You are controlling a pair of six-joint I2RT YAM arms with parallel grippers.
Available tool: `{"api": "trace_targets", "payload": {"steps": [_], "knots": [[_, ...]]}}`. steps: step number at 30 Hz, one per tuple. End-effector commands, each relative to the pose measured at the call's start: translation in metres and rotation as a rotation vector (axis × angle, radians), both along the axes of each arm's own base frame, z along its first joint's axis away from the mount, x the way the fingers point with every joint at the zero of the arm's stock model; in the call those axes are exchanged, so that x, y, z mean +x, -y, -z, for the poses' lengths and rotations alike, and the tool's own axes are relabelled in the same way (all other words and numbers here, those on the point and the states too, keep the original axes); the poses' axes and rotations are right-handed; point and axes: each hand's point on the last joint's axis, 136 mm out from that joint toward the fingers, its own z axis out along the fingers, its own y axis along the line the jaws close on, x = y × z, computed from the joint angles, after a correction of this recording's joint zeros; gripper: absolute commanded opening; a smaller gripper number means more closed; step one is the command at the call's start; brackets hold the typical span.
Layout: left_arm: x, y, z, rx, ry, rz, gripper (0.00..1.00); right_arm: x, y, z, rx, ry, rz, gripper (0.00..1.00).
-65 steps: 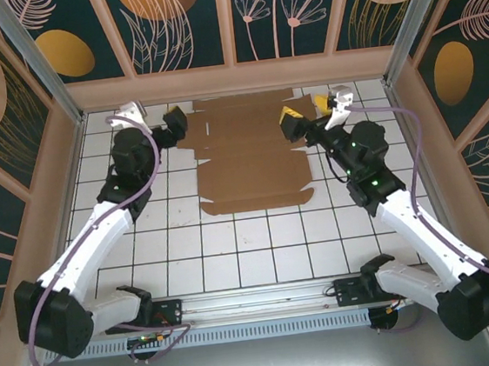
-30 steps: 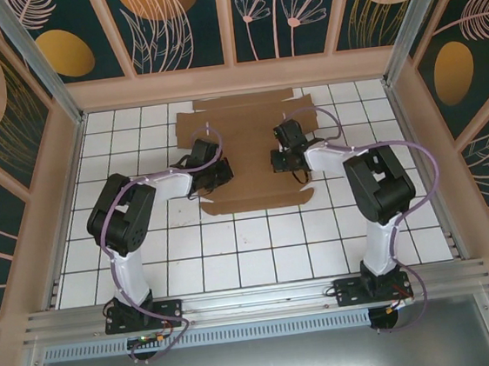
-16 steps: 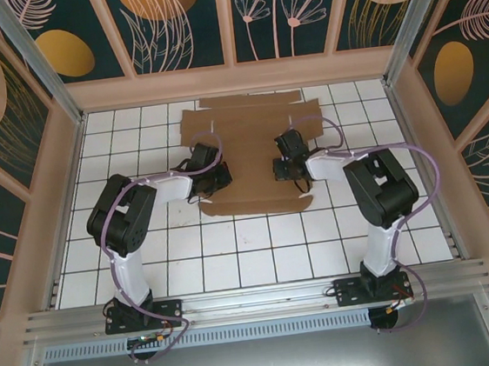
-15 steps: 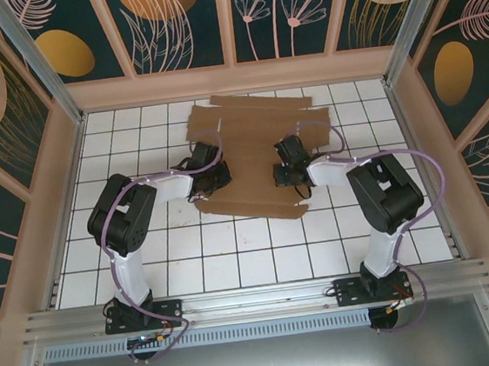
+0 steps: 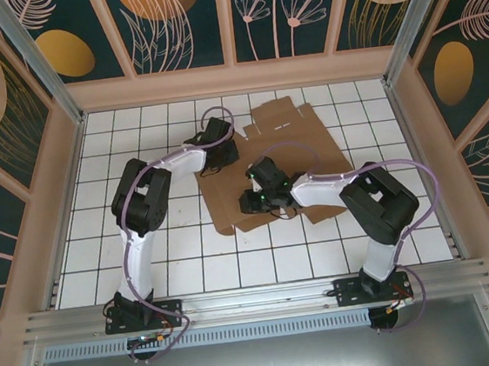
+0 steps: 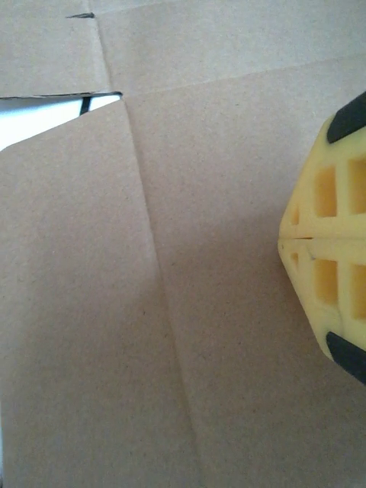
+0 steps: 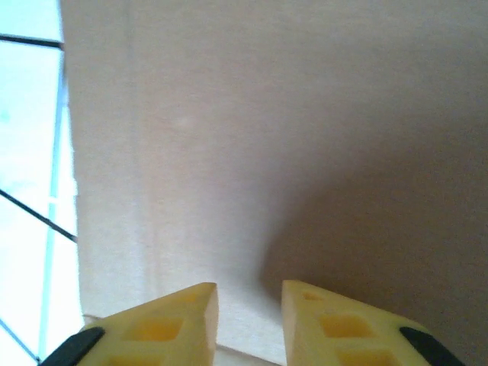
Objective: Fold the paper box
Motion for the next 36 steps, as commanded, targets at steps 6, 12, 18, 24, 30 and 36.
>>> {"api": "trace_targets", "payload": {"steps": [6, 12, 18, 24, 30, 36], "knots": [[0.006, -0.032, -0.063, -0.07, 0.09, -0.038, 0.0, 0.039, 0.006, -0.103, 0.198, 0.208, 0.042, 0.84], [-0.04, 0.034, -0.035, -0.283, -0.043, 0.102, 0.0, 0.085, 0.121, -0.076, -0.07, 0.231, 0.368, 0.71], [-0.075, 0.065, -0.007, -0.275, -0.139, 0.127, 0.0, 0.091, 0.177, -0.031, -0.253, 0.167, 0.481, 0.67], [-0.084, 0.023, 0.03, -0.135, -0.192, 0.053, 0.0, 0.077, 0.153, 0.002, -0.216, 0.079, 0.365, 0.67], [-0.084, -0.024, 0.042, -0.076, -0.215, -0.018, 0.0, 0.053, 0.094, 0.009, -0.111, 0.039, 0.184, 0.66], [-0.078, -0.063, 0.029, -0.067, -0.204, -0.075, 0.0, 0.043, 0.032, -0.018, 0.077, 0.03, 0.049, 0.67]]}}
